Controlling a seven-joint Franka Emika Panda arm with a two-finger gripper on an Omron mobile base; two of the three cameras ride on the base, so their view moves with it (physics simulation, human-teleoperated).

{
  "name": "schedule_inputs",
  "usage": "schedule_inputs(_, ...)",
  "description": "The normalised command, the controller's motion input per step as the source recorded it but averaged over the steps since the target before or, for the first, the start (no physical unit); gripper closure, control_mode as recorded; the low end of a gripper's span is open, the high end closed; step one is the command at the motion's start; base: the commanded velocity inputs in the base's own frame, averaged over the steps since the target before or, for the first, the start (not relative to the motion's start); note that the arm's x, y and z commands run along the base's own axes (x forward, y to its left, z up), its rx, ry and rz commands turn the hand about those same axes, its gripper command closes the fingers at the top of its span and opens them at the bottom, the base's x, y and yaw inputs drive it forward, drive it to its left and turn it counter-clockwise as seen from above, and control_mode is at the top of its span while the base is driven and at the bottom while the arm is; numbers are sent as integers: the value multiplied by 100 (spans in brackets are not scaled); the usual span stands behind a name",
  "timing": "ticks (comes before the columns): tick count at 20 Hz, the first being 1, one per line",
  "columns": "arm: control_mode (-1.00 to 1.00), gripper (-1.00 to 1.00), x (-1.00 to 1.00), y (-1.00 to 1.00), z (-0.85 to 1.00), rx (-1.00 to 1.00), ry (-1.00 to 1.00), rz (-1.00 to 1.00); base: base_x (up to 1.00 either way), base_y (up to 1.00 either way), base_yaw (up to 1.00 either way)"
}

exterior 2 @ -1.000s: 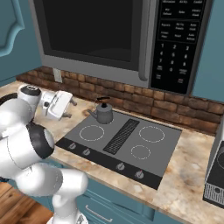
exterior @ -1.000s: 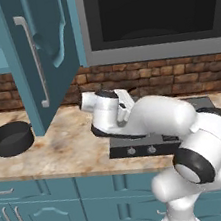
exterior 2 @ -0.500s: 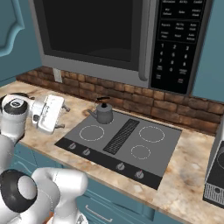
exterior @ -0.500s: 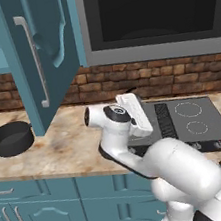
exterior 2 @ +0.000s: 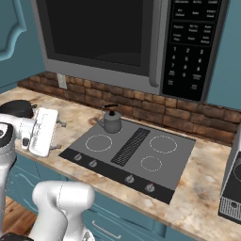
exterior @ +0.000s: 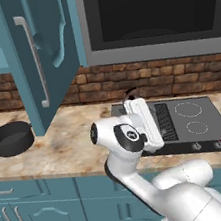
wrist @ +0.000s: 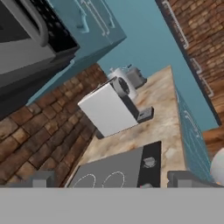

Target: Pick the kettle from the cabinet and place it on a stove burner. Then pick the pot from the counter and place it on another stove burner. Finally, turn both burners on.

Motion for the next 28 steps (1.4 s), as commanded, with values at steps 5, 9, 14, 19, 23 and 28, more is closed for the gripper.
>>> schedule_inputs(5,-100,-100,-71,0,13,0,-13,0,0,0,0)
schedule_inputs(9,-100,-100,-73,2,18,0,-15,1,0,0,0)
schedule_inputs(14,-100,-100,-61,10,10,0,-16,2,0,0,0)
schedule_inputs(19,-100,-100,-34,10,2,0,-10,0,0,0,0)
schedule_inputs(23,-100,-100,-1,1,0,0,0,0,0,0,0)
schedule_inputs(28,100,-100,-5,0,0,0,-1,0,-9,1,0)
